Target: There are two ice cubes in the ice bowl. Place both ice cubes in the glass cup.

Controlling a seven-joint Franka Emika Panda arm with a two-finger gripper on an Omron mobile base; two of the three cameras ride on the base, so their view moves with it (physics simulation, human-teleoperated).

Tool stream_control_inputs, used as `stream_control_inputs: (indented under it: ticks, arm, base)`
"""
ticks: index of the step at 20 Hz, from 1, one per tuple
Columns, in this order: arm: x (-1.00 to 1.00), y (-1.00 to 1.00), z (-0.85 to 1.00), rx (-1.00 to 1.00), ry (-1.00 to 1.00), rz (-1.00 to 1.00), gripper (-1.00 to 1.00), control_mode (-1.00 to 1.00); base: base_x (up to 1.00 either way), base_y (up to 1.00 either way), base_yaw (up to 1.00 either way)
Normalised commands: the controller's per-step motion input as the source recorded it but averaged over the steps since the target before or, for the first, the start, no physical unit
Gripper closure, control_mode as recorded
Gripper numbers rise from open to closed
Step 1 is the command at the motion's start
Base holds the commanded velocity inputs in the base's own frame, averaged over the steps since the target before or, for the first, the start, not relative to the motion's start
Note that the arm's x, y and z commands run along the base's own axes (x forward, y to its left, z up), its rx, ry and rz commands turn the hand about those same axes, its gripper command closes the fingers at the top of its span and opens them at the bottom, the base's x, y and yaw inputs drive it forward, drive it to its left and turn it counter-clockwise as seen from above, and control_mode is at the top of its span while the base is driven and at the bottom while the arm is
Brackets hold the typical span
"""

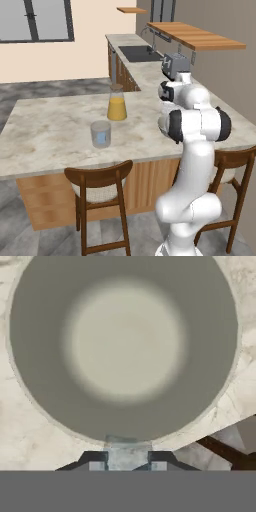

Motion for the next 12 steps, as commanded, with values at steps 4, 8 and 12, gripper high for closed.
stream_control_inputs:
  ticks: [4,8,12]
  arm:
    - [-0.38,0.96,1.00,0.00,-0.06,0.00,1.00,-1.00]
    - [-0.24,1.00,0.91,0.00,-0.12,0.00,1.00,-1.00]
    - [0.00,1.00,0.29,0.00,-0.08,-0.02,1.00,-1.00]
  base:
    - [0.00,0.00,0.00]
    - [0.00,0.00,0.00]
    - [0.00,0.00,0.00]
